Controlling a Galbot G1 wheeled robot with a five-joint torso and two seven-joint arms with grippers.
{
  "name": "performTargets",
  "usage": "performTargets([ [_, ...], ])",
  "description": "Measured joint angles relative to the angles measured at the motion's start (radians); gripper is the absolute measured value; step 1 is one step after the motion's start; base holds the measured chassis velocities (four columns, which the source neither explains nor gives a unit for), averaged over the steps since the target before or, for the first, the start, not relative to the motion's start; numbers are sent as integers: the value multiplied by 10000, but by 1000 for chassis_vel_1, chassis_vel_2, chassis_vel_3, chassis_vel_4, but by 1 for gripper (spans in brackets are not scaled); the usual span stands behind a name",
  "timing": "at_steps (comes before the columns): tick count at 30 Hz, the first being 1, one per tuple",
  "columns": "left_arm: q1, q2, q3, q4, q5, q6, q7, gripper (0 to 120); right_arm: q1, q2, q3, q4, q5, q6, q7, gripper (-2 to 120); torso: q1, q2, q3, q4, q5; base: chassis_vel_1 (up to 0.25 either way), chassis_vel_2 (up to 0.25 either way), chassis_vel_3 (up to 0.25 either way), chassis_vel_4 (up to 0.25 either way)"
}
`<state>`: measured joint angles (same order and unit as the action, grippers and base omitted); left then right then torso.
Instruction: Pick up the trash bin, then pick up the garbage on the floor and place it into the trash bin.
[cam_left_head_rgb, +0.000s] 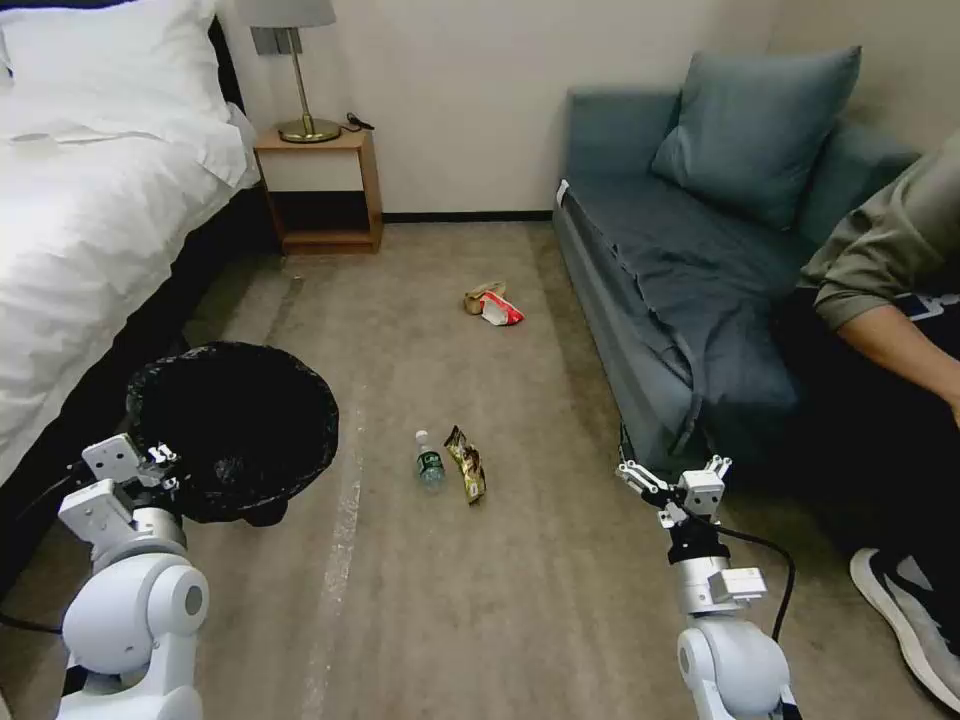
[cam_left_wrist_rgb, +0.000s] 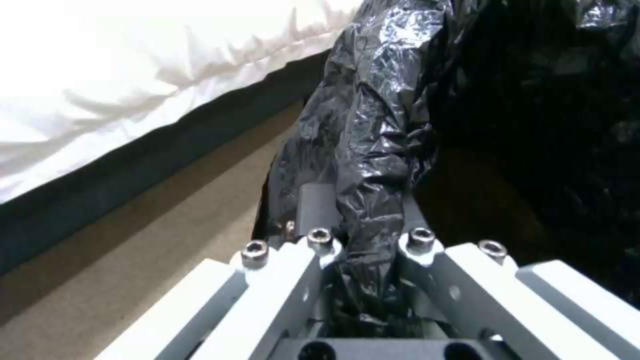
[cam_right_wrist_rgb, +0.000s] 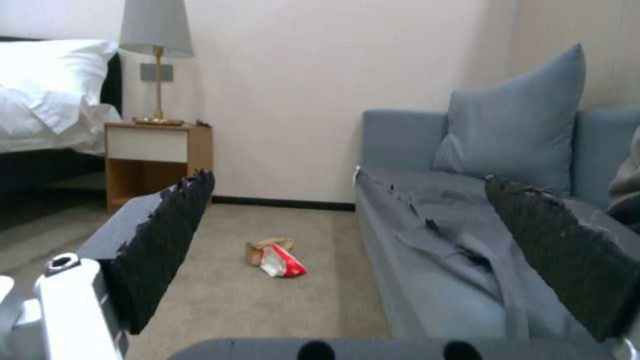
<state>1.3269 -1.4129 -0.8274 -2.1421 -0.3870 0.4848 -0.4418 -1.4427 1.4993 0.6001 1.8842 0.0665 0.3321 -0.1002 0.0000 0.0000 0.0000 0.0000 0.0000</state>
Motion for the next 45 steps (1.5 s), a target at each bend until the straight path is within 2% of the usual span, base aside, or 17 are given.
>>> performTargets([
  [35,-204,-48,70,185,141,-19,29,4,-37,35,35,-76,6,-48,36,100,0,0,0,0,0,-79,80,82,-80],
  [45,-289,-13,125,398,159,-64,99,4,-2,269,-146,-169,-93,-79,49,100,0,0,0,0,0,-80,72,79,-76],
])
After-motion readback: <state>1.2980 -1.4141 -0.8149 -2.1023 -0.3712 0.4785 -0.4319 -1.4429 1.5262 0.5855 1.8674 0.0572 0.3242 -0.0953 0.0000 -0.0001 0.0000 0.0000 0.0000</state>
